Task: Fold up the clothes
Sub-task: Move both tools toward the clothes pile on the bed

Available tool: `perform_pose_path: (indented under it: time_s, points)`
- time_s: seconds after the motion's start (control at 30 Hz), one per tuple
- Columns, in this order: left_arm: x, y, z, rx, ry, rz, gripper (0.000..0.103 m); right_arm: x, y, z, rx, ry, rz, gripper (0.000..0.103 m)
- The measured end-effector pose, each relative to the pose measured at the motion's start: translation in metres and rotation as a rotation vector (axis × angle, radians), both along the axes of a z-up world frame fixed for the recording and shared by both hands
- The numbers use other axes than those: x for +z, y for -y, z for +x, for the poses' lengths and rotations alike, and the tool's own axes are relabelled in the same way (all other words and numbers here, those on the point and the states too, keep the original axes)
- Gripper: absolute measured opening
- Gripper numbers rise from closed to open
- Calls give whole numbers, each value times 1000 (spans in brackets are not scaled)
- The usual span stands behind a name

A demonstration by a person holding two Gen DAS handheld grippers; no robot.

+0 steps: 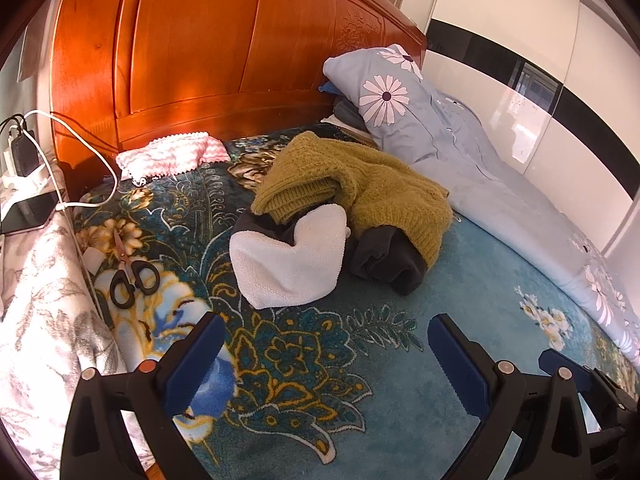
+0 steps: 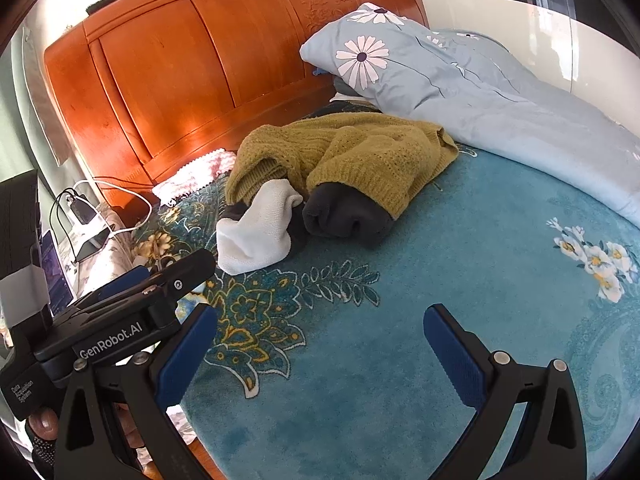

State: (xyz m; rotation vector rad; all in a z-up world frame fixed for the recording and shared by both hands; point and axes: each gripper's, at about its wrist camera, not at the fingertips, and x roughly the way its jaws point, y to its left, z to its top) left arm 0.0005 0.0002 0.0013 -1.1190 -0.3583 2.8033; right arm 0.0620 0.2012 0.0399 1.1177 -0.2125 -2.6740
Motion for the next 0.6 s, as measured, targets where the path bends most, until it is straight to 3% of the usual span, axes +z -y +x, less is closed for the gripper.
perform_pose_path:
  time_s: [0.3,0.47,0.6]
  points:
    - [18,1,10,7,-114,-47,103,6,-18,11,1,-103,-106,103]
    - [12,-2,10,9,-96,-141,103,18,-38,13,-43,-211,-137,103]
    - [9,2,12,-38,-85,-75,103,21,-46,14,-44,-227,-92,103]
